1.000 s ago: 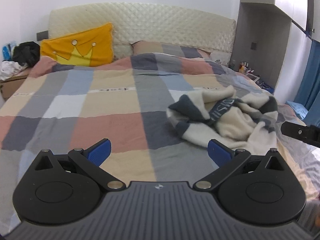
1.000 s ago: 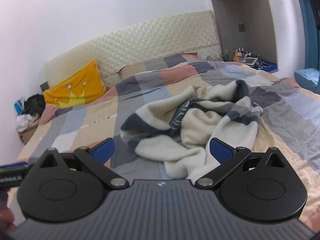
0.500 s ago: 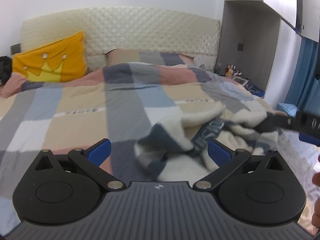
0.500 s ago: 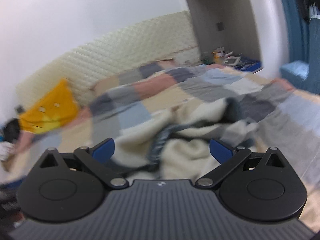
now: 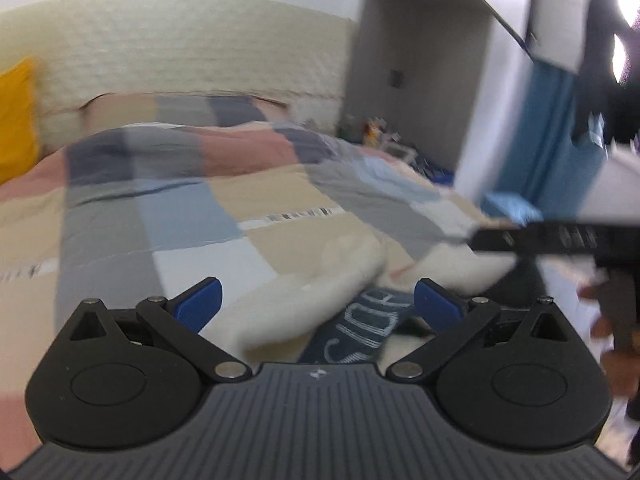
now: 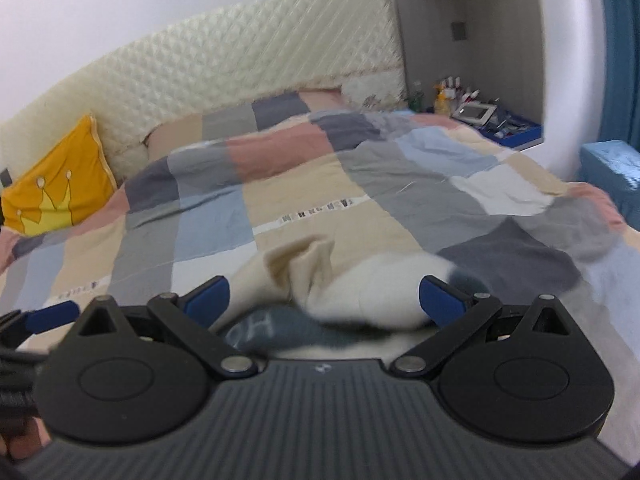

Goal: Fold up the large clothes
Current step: 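Reach both tools into the sweater and close on its fabric, then lift the sweater with both tools and pull it apart to untangle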

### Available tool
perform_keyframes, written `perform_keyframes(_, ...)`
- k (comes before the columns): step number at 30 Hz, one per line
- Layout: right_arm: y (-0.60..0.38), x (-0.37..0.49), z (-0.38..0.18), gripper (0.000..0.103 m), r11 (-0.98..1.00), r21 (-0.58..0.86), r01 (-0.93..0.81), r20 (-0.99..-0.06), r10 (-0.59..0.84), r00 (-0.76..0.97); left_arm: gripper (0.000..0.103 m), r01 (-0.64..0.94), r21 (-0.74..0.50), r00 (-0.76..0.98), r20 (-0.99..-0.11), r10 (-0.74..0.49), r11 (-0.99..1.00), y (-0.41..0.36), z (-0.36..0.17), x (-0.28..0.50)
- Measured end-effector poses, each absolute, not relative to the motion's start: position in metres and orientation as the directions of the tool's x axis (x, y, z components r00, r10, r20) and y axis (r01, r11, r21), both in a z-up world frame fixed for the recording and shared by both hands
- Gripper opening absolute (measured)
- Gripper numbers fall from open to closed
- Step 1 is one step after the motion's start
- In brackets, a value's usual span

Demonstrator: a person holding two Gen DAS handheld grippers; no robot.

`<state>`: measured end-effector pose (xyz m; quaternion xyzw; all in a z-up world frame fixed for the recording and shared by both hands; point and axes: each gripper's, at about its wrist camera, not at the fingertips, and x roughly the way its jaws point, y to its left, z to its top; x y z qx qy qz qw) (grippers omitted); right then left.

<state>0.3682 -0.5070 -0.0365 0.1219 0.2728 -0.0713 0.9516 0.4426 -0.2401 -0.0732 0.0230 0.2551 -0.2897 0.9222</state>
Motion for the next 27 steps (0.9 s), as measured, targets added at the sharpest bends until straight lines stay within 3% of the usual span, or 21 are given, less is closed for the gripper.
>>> perform_keyframes(4,-0.515,0.407,-0.055,0.103,0.972,0.142,0.185,-0.59,-0.067,0.805,0.102,0.603,-0.017,0.679,-0.513,-0.525,0.798,-0.265,-0.103,0.473)
perform_keyframes(7,-0.52,0.425,-0.069,0.103,0.978,0.073,0.197,-0.614,-0.112,0.781,0.086,0.59,0.019,0.671,-0.568,-0.477,0.807,-0.274,-0.125,0.494)
perform_keyframes(12,-0.543,0.43,-0.097,0.103,0.966,0.061,0.253,-0.661,-0.151,0.735,0.07,0.578,0.015,0.652,-0.61,-0.45,0.816,-0.273,-0.158,0.52)
perform_keyframes(15,-0.543,0.425,-0.107,0.1,0.969,0.07,0.235,-0.674,-0.128,0.728,0.051,0.571,0.0,0.647,-0.615,-0.45,0.821,-0.271,-0.163,0.524)
perform_keyframes(17,-0.536,0.422,-0.108,0.086,0.976,0.026,0.214,-0.672,-0.141,0.727,0.028,0.549,-0.014,0.655,-0.615,-0.44,0.836,-0.269,-0.161,0.528)
perform_keyframes(19,-0.528,0.419,-0.104,0.072,0.983,-0.012,0.183,-0.671,-0.143,0.727,0.017,0.526,-0.023,0.664,-0.614,-0.427,0.85,-0.265,-0.154,0.527)
perform_keyframes(21,-0.523,0.417,-0.1,0.057,0.989,-0.027,0.148,-0.68,-0.127,0.722,0.014,0.503,-0.042,0.67,-0.613,-0.42,0.864,-0.259,-0.144,0.526)
perform_keyframes(23,-0.52,0.419,-0.096,0.032,0.995,-0.021,0.102,-0.697,-0.087,0.711,0.013,0.476,-0.064,0.682,-0.603,-0.414,0.877,-0.25,-0.132,0.524)
perform_keyframes(27,-0.511,0.412,-0.088,0.019,0.998,-0.036,0.044,-0.721,-0.057,0.691,0.012,0.421,-0.085,0.719,-0.575,-0.389,0.903,-0.23,-0.103,0.518)
